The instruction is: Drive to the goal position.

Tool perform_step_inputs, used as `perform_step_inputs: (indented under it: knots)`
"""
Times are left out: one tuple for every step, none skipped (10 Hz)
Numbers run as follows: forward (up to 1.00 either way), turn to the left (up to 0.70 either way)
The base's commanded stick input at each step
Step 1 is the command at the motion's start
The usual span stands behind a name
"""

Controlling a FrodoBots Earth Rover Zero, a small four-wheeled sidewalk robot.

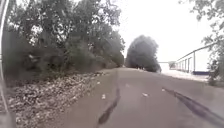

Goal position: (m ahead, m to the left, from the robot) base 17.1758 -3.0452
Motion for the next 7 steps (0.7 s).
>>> perform_step_inputs:
  knots:
    - [0.7,0.0]
    - [0.7,0.0]
    - [0.7,0.0]
    - [0.7,0.0]
    - [0.7,0.0]
    - [0.7,0.0]
    - [0.7,-0.02]
